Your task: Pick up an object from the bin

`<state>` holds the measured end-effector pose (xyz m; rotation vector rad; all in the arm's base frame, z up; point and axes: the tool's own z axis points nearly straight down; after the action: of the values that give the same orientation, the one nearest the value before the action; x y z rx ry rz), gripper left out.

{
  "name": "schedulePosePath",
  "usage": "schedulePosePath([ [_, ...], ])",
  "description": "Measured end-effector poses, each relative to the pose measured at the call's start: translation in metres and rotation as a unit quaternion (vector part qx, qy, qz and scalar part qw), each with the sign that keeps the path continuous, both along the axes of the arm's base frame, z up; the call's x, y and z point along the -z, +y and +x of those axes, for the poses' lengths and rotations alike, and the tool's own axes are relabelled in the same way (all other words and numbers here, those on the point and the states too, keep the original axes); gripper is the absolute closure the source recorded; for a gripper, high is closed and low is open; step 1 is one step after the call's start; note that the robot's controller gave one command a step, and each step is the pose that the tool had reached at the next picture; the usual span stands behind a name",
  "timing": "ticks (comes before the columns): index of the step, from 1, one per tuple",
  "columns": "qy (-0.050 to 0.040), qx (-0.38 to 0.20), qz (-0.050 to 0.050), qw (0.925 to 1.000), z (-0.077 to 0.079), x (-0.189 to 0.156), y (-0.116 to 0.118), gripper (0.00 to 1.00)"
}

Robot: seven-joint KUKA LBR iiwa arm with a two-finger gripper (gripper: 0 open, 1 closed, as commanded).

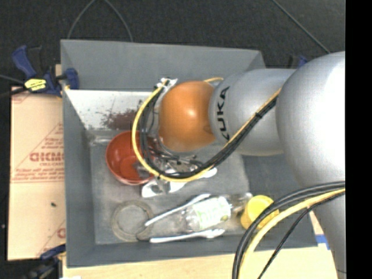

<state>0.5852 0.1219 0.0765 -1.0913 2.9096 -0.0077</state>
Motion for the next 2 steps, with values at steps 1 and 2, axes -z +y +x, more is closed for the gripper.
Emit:
schedulePosePath([
  [1,0.0039,0.001,-0.001,1.0,-0.003,-0.023,-0.001,1.0],
  [2,0.002,0.001,-0.001,1.0,-0.002,-0.058,-0.001,1.0],
])
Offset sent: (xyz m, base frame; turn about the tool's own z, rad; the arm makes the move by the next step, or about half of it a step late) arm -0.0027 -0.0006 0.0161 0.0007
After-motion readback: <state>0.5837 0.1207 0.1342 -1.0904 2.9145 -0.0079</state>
